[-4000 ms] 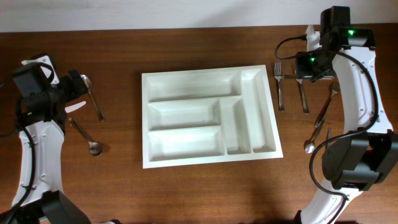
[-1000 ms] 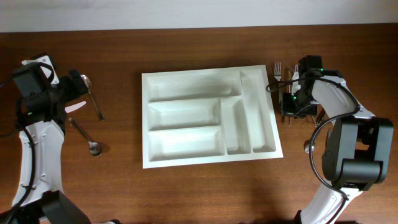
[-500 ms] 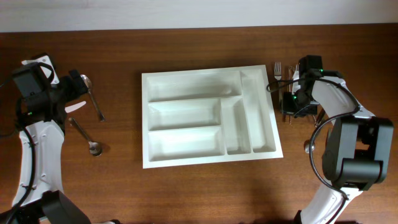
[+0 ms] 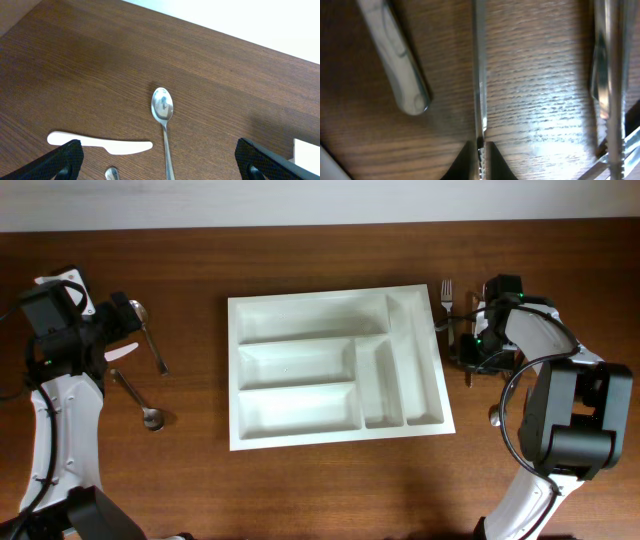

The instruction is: Pack container

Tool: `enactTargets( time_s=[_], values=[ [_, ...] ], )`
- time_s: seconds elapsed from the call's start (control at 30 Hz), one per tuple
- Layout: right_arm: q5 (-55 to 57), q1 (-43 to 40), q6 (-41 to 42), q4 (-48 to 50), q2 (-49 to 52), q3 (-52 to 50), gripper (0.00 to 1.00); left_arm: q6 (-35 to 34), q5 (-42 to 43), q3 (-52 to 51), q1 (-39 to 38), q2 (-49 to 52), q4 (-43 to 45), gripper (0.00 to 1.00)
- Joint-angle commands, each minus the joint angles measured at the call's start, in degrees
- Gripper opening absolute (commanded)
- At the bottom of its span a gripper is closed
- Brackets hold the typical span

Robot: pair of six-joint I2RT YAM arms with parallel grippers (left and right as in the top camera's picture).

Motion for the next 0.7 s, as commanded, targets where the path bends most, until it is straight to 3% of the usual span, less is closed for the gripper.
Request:
enactTargets(
  time_s=[0.0,0.03,0.1,0.3,0.5,0.67],
  values=[
    [0.9,-0.4,-0.8,1.2,0.9,-0.6,0.43,0.0,-0.6,1.1,0.3,0.3,0.1,0.99],
    [0.9,-0.4,-1.5,1.9,0.9,-0.5,0.61,0.0,-0.6,1.1,0.3,0.3,0.1,0.99],
    [0.9,-0.5,-2.5,3.3,0.8,0.0,0.72,0.0,-0.6,1.1,0.3,0.3,0.1,0.99],
    [0.9,-0.5,-6.3,4.3,0.8,4.4,0.72,0.0,-0.6,1.1,0.3,0.3,0.1,0.99],
    [0.9,-2.1,-6.0,7.8,0.9,8.9,0.48,0.0,-0.6,1.1,0.3,0.3,0.1,0.99],
    [0.5,-4.9,-5.4,7.4,1.2,12.3,0.48,0.0,-0.6,1.1,0.3,0.3,0.1,0.99]
  ],
)
